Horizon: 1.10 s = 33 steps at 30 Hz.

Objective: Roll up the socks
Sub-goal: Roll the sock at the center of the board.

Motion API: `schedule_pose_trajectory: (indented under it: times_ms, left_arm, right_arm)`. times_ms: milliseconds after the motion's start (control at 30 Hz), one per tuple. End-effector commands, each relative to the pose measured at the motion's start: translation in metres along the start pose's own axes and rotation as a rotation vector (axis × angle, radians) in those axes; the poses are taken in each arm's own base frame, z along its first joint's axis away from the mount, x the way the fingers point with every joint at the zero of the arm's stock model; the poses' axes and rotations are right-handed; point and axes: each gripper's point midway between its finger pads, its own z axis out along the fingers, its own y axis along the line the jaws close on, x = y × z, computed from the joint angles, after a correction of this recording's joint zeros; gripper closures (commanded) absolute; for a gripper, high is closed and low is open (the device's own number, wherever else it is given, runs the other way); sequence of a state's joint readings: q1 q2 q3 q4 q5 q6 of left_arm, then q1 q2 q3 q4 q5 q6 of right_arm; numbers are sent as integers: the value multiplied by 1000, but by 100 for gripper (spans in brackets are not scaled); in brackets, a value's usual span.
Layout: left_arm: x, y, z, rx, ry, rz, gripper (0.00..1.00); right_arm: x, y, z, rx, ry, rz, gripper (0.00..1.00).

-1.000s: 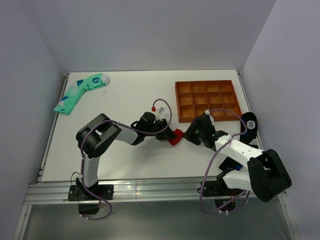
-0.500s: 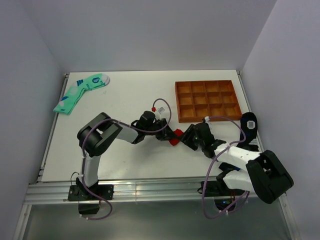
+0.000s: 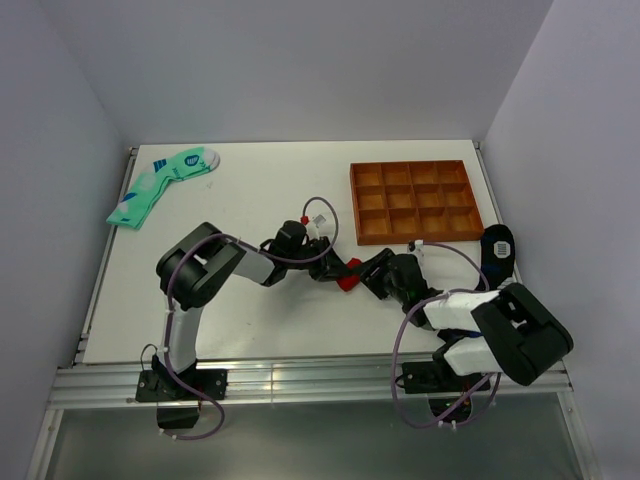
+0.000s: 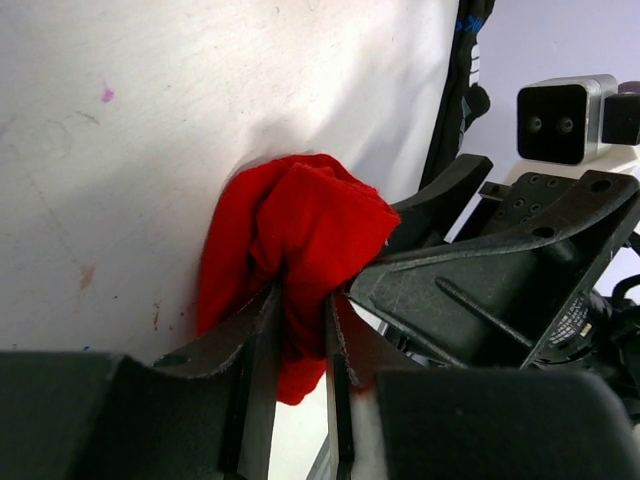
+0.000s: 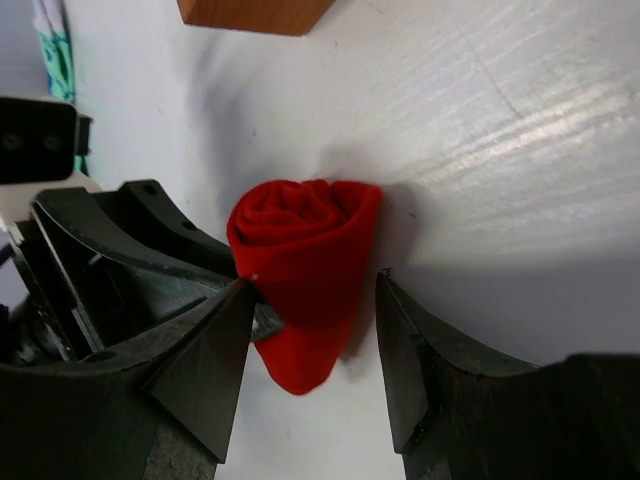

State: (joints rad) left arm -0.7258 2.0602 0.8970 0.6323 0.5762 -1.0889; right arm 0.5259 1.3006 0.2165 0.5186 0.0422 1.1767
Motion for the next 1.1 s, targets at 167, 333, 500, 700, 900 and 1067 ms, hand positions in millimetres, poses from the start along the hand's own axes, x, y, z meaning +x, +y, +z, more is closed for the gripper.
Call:
schedule_pose_trajectory:
  times_ms: [167,333,500,700,900,1067]
  left_arm:
    - [103,123,-30,-401,273,-287,100]
    - [104,117,-30,-340,289,-332,100]
    - [102,111,-30,-286,295,-372,100]
    - [97,111,-31,-273,293,-400,100]
    - [91,109,-31,-247,281,-448,100]
    - [91,110,-30,-240,293,-457,100]
  right_arm:
    - [-1,-12,11,33,-72,45,41]
    - [4,-18,16,40,-63,35,41]
    - [10,-24,22,32,-57,26,41]
    - [18,-25,20,-32,-50,2,41]
    - [22,-26,19,-72,-40,-19,42]
    - [24,-27,21,-82,-34,-53,44]
